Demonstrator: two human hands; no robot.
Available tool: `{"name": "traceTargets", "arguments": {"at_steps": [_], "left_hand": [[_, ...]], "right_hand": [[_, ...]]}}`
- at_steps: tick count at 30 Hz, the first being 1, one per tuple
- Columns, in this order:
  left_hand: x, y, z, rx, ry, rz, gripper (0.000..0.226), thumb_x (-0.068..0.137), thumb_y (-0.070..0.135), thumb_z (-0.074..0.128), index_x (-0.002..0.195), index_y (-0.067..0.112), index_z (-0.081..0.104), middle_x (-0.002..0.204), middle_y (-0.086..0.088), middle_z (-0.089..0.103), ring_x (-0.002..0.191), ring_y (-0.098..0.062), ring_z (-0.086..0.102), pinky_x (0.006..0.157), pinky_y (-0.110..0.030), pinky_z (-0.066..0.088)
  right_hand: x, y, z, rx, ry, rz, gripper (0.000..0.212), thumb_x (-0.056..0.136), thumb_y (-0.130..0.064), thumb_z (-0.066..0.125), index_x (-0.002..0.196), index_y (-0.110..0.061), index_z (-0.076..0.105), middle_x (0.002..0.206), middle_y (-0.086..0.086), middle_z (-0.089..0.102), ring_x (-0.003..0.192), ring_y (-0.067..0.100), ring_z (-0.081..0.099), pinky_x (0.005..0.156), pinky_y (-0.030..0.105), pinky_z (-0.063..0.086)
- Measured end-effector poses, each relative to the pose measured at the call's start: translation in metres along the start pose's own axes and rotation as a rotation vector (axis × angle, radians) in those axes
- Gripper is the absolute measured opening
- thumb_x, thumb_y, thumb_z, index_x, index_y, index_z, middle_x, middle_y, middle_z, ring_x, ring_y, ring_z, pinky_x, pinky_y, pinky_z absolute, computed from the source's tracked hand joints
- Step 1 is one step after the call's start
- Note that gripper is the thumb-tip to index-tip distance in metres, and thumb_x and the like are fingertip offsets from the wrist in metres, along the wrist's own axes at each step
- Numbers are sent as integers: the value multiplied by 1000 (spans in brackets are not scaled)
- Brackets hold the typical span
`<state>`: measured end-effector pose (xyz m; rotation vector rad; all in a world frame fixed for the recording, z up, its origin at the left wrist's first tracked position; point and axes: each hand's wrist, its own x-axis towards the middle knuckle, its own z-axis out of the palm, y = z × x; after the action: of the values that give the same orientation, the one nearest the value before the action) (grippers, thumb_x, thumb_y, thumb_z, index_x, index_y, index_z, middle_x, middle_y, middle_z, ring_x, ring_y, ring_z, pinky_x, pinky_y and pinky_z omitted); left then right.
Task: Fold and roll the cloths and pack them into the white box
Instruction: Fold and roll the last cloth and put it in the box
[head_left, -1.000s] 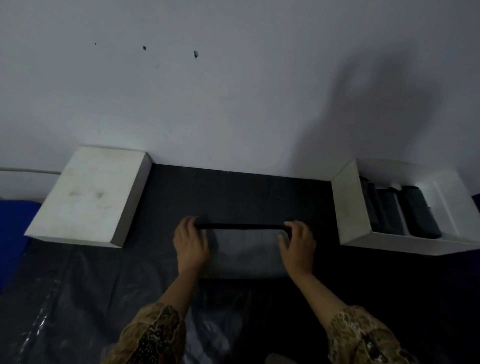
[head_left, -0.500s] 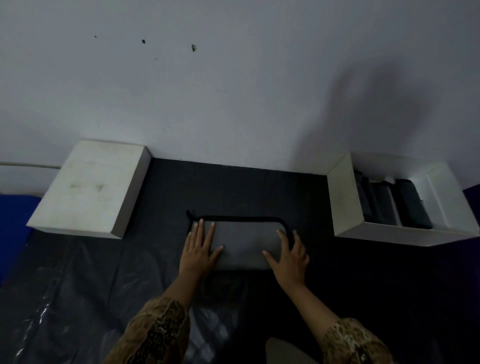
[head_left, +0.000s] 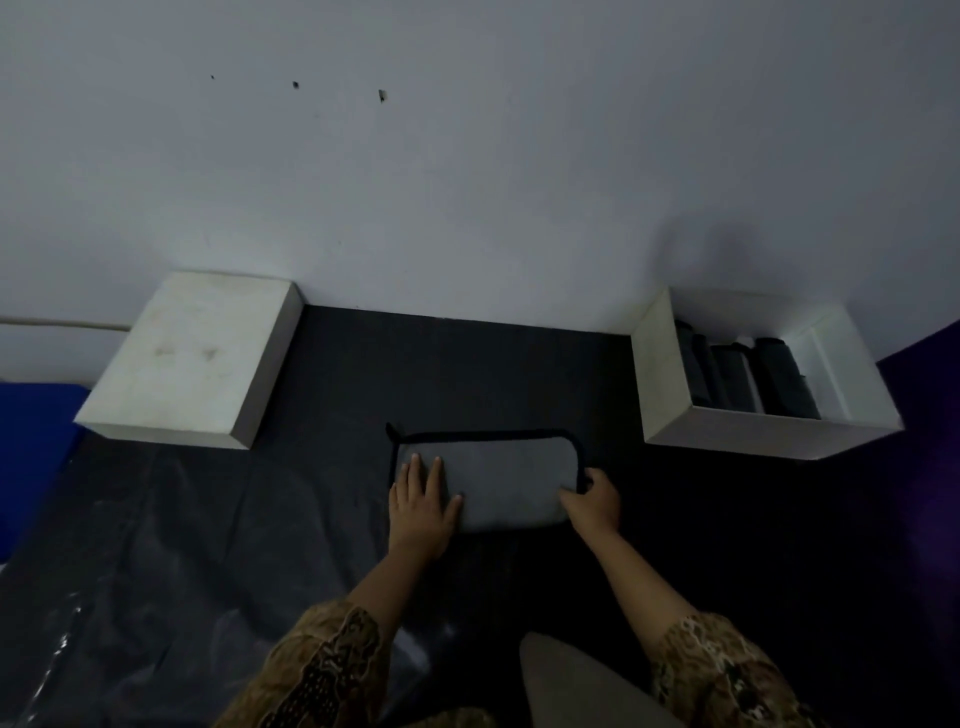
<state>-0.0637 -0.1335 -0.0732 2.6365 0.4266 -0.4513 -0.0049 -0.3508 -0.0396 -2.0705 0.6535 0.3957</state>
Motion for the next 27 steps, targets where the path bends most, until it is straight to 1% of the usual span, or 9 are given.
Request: {"name": "traceTargets", "arguments": {"at_steps": [4, 7, 8, 10, 12, 15, 17, 22, 27], "left_hand": [[-2, 36, -18, -406, 140, -36, 41, 98, 36, 42, 124, 6, 53, 134, -21, 48, 128, -33, 40, 112, -39, 26], [2, 67, -49, -1164, -115, -165, 32, 96, 38, 45, 90, 11, 62, 99, -14, 61, 97, -26, 57, 92, -39, 47], [5, 72, -56, -1342, -246, -245, 40, 95, 46, 43, 90, 11, 61, 98, -12, 61, 94, -25, 57, 88, -37, 48], [12, 74, -62, -1473, -358, -319, 49, 92, 53, 43, 103, 9, 61, 105, -13, 64, 102, -28, 58, 95, -40, 47], [16, 66, -59, -1359, -300, -285, 44, 95, 38, 48, 116, 2, 59, 112, -16, 64, 110, -30, 58, 100, -41, 47], [17, 43, -53, -1098, -94, -249, 25, 96, 13, 49, 111, -4, 60, 99, -10, 62, 102, -26, 55, 74, -29, 48], [19, 25, -50, -1044, -25, -261, 30, 96, 12, 49, 120, -5, 57, 109, -11, 61, 110, -29, 56, 81, -28, 43], [27, -14, -47, -887, 47, -297, 37, 93, 14, 55, 124, -6, 56, 127, -24, 59, 120, -38, 54, 102, -43, 46], [31, -31, -42, -759, 123, -296, 25, 86, 14, 64, 107, 0, 66, 110, -20, 69, 105, -34, 62, 87, -34, 47]], "right_hand": [[-18, -14, 4, 66, -31, -121, 49, 81, -15, 69, 128, -12, 54, 119, 6, 62, 108, 26, 61, 90, 35, 52], [-35, -27, 18, 128, -189, -281, 41, 81, -9, 71, 120, -11, 62, 115, 5, 66, 94, 7, 62, 80, 12, 52], [-41, -30, 24, 159, -279, -323, 40, 81, -6, 72, 120, -8, 63, 116, 7, 67, 95, 7, 63, 79, 7, 50], [-52, -35, 36, 178, -435, -343, 42, 81, -8, 73, 122, -5, 64, 118, 10, 68, 107, 17, 64, 92, 16, 51], [-57, -36, 43, 171, -497, -335, 35, 83, -12, 71, 117, -4, 67, 114, 11, 70, 106, 18, 64, 98, 27, 49], [-53, -33, 47, 143, -443, -377, 18, 89, -8, 63, 102, -4, 74, 104, 8, 73, 98, 12, 65, 86, 11, 47], [-49, -30, 48, 103, -331, -359, 17, 90, -3, 58, 98, -5, 73, 105, 7, 73, 100, 16, 66, 81, 10, 47], [-40, -24, 60, -120, -282, -299, 28, 84, -7, 65, 112, -12, 66, 117, 14, 58, 106, 23, 60, 87, 24, 47], [-46, -23, 73, -260, -332, -347, 55, 77, -13, 75, 127, -20, 54, 123, 14, 43, 112, 26, 52, 99, 26, 43]]}}
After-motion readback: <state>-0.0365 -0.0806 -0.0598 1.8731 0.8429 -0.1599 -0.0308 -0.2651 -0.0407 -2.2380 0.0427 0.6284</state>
